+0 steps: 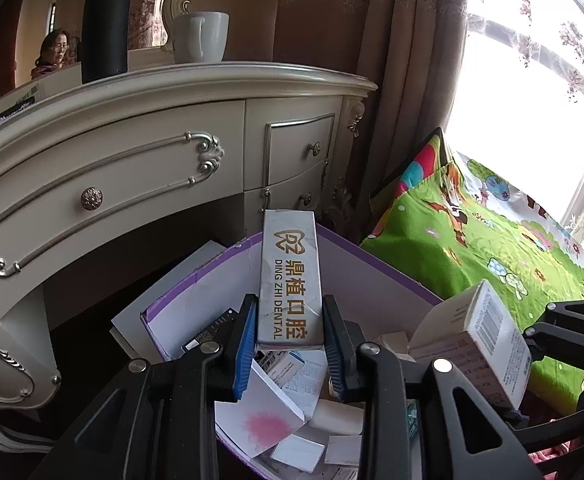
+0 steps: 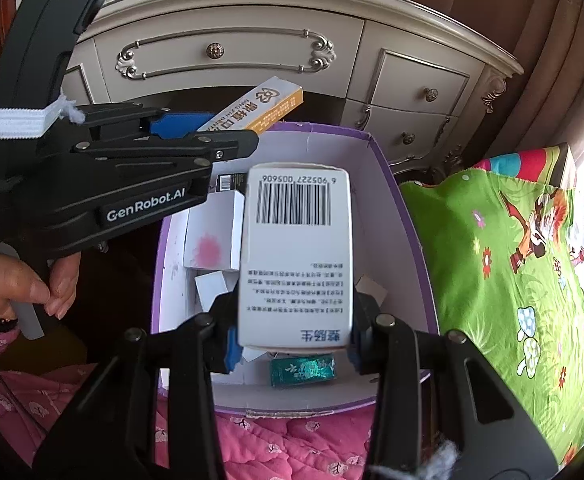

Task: Organize rigid objects

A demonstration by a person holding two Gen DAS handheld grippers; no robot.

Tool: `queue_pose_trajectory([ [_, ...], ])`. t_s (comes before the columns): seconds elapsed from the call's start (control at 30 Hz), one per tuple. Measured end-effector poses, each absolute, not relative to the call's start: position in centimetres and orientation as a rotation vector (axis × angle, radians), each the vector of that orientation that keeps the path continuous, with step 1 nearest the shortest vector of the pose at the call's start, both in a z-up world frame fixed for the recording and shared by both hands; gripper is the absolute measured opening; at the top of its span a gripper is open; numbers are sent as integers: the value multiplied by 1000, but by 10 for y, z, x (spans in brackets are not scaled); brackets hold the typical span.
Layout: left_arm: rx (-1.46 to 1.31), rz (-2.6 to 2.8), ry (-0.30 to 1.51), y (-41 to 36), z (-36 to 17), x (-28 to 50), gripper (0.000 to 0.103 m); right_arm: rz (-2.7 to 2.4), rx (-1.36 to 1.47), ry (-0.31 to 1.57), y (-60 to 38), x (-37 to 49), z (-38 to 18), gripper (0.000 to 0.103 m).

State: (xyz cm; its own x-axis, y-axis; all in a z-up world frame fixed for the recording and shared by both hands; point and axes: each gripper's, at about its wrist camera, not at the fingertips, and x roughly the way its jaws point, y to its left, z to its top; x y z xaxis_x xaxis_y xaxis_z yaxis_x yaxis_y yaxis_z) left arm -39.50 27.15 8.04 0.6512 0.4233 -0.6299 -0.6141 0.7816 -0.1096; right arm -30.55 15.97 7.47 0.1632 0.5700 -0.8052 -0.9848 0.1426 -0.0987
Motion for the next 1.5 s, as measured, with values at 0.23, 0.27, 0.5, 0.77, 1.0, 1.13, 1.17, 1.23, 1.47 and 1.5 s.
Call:
queue_pose_trajectory([
  [0.23, -292, 666, 578, 269, 94, -401, 94, 1285, -734, 699, 163, -308, 75, 59],
  [0.27, -282, 682, 551, 269, 98, -404, 103, 1274, -739, 694, 163, -308, 75, 75],
  [0.5, -245, 639, 437, 263, 136, -421, 103, 1251, -644, 683, 149, -295, 87, 86],
  [0.77, -211, 681, 630, 270, 118, -395, 103, 1199, -611, 709, 139, -286, 93, 92],
  [1.0, -106, 771, 674, 247, 109, -386, 103, 1184, -626, 727, 137, -284, 85, 92],
  [1.13, -242, 723, 793, 267, 88, -382, 103, 1160, -645, 740, 134, -281, 81, 92],
  [1.17, -270, 718, 820, 271, 83, -381, 103, 1149, -651, 751, 134, -279, 79, 92],
  [1.23, -334, 704, 881, 278, 69, -379, 103, 1126, -669, 775, 135, -277, 74, 92],
  [1.47, -422, 659, 973, 278, 43, -375, 103, 1080, -746, 805, 140, -279, 61, 92],
  [1.5, -421, 657, 973, 277, 43, -375, 103, 1078, -752, 808, 141, -279, 60, 92],
])
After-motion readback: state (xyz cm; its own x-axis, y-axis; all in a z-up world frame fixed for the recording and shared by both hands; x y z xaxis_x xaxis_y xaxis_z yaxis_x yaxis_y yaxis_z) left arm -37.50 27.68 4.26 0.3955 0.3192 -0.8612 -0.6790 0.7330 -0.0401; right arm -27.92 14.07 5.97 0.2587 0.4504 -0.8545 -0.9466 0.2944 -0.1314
